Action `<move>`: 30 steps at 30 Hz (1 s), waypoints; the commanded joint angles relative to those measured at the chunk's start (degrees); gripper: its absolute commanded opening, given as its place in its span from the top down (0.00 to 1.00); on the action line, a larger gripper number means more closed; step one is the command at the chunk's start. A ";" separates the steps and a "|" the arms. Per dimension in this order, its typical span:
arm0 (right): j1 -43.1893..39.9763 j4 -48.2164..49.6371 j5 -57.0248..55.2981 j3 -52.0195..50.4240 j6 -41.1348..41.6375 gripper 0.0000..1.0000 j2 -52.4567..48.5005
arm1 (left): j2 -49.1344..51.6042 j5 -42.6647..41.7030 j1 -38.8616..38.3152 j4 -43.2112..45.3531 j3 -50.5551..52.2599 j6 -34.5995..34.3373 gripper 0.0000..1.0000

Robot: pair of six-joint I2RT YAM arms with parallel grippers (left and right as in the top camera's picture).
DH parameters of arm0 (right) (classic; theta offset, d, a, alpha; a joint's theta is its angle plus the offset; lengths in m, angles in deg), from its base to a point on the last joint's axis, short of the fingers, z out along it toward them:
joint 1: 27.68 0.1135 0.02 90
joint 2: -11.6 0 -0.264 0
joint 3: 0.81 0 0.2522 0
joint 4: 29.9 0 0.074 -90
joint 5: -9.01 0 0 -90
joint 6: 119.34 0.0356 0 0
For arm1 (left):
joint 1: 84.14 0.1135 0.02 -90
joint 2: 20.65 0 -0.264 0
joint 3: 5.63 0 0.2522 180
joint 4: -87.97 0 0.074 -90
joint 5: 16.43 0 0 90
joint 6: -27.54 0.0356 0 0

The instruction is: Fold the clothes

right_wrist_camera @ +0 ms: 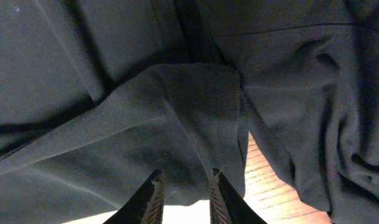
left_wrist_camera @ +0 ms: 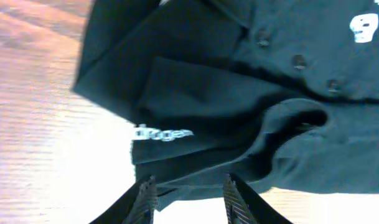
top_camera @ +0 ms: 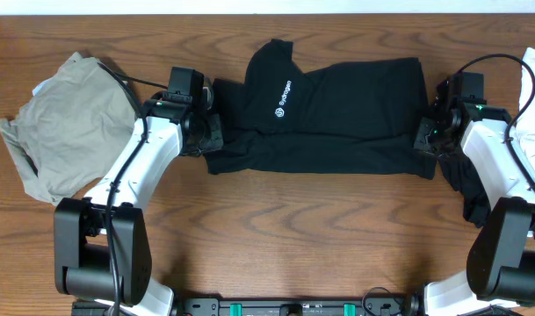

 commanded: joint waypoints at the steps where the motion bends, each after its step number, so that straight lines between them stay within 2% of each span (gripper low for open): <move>1: 0.20 -0.11 0.22 0.02 -0.35 0.77 -0.09 | 1.03 7.98 0.13 -0.31 0.96 0.96 0.62; 11: 0.20 -0.24 0.20 0.02 -0.35 0.77 -0.09 | 5.60 9.22 0.13 -0.70 0.98 2.93 0.61; 16: 0.20 -0.17 0.04 0.02 -0.35 0.76 -0.09 | 5.84 4.66 0.13 -0.28 0.98 5.16 0.61; 30: 0.20 -0.24 0.07 0.02 -0.35 0.76 -0.09 | 5.95 2.51 0.13 -0.22 0.98 5.75 0.61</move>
